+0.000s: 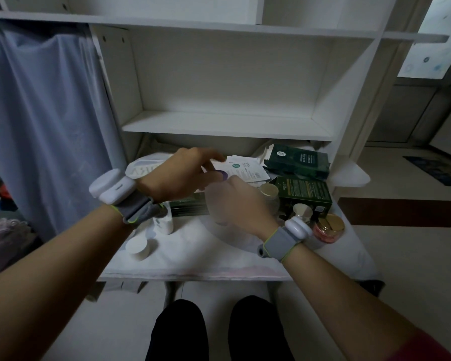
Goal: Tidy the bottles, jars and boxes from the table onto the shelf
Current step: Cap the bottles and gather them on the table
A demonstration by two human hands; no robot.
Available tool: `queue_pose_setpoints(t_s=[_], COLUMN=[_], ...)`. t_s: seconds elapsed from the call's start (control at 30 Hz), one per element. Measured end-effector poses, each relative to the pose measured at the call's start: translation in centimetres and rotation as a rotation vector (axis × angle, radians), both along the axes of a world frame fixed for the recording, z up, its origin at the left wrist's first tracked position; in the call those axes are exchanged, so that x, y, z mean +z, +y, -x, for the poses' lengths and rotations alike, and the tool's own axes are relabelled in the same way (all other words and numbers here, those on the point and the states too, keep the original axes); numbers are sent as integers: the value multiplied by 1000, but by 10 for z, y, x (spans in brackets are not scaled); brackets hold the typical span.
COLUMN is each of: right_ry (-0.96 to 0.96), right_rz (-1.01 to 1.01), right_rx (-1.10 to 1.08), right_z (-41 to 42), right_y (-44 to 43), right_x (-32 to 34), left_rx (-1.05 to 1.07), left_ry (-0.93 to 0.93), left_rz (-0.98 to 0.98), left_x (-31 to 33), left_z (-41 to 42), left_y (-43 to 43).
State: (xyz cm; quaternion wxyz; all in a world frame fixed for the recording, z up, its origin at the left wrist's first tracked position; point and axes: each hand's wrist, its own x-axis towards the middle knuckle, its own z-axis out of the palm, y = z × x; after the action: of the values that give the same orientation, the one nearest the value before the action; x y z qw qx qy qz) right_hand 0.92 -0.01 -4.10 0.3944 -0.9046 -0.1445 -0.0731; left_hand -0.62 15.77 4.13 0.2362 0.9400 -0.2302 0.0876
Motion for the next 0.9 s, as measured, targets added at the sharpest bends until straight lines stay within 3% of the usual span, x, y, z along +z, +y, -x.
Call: queue_pose_setpoints(t_s=[0.47, 0.9], right_ry=[82, -13], right_rz=[129, 49], right_rx=[-147, -162], right_z=[-4, 11], right_y=[9, 9], right_x=[-11, 11], left_rx=[36, 24], left_ry=[-44, -68], left_rz=[-51, -71], left_x=[-2, 5], left_z=[4, 19], left_y=[10, 15])
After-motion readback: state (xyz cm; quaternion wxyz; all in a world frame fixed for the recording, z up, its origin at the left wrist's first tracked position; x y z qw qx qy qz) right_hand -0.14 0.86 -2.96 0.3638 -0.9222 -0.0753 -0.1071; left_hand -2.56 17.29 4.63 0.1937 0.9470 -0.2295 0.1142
